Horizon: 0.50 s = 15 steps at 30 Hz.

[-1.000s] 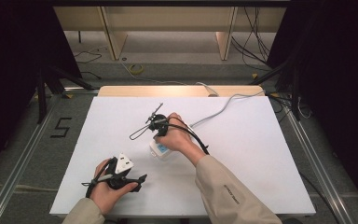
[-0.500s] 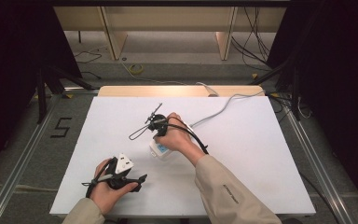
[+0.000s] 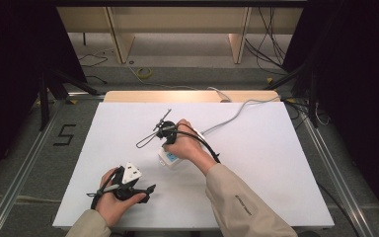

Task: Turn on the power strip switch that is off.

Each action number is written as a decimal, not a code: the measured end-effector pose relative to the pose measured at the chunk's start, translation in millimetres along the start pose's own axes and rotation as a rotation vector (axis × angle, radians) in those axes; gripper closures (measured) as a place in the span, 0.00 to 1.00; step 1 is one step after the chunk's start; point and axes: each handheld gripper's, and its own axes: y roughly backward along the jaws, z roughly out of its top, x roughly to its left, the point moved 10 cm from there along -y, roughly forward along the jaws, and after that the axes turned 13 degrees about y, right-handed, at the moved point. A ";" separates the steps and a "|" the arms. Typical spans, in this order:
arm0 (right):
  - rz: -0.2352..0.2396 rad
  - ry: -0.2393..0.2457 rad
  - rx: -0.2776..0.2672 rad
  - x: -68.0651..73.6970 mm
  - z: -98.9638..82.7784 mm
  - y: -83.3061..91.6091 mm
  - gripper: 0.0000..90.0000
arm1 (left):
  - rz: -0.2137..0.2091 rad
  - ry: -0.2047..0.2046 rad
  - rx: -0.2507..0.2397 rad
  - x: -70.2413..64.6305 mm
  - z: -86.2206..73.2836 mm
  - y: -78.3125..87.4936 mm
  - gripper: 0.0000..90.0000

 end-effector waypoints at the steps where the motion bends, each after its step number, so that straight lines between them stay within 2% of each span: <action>1: 0.000 0.000 0.001 0.0 0.0 -0.1 1.00 | 0.000 0.000 0.000 -0.1 0.0 0.0 0.22; 8: -0.003 0.011 0.019 -0.3 0.3 -0.6 1.00 | 0.000 0.000 0.001 -0.3 0.2 0.0 0.22; 15: -0.002 -0.002 0.031 0.1 0.5 -0.9 1.00 | 0.000 0.001 0.000 -0.3 0.4 0.0 0.22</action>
